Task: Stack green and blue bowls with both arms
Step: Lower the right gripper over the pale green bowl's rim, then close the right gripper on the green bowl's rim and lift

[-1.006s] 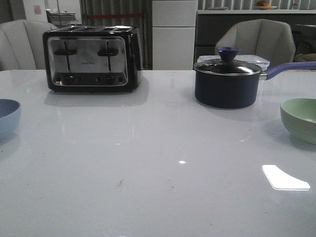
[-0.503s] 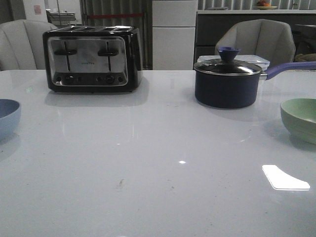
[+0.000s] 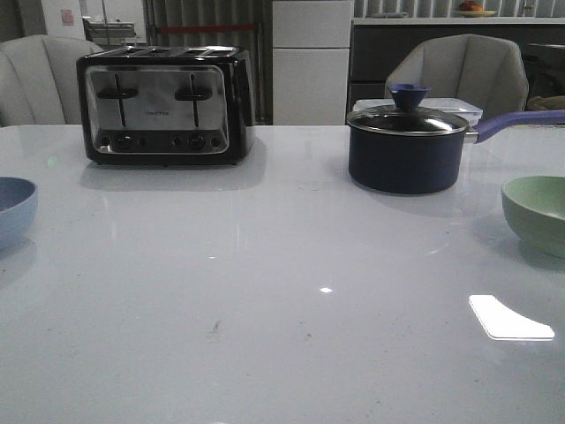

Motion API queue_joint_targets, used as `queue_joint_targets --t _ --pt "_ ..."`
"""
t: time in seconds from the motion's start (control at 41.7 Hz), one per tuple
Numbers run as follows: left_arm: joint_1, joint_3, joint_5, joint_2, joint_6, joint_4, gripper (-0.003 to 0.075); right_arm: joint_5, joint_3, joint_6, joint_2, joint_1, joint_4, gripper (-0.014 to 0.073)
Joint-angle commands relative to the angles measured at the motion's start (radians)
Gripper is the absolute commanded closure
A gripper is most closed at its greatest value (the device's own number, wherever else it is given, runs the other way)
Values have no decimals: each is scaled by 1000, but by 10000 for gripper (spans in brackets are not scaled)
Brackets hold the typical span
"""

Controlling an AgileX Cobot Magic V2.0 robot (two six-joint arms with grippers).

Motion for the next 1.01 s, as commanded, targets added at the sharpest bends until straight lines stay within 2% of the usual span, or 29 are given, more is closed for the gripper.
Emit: queue_joint_targets --t 0.0,0.192,0.335,0.647,0.982 --pt "-4 -31 -74 14 -5 -8 193 -24 -98 -7 101 -75 13 94" --pt "-4 -31 -74 14 -5 -8 193 -8 -211 -101 307 -196 118 94" --pt "-4 -31 -74 14 -5 -8 193 -23 -292 -142 463 -239 179 94" --pt "-4 -31 -74 14 -5 -8 193 -62 -467 -144 739 -243 179 94" --pt "-4 -31 -74 14 -5 -8 193 -58 -612 -149 928 -243 179 108"
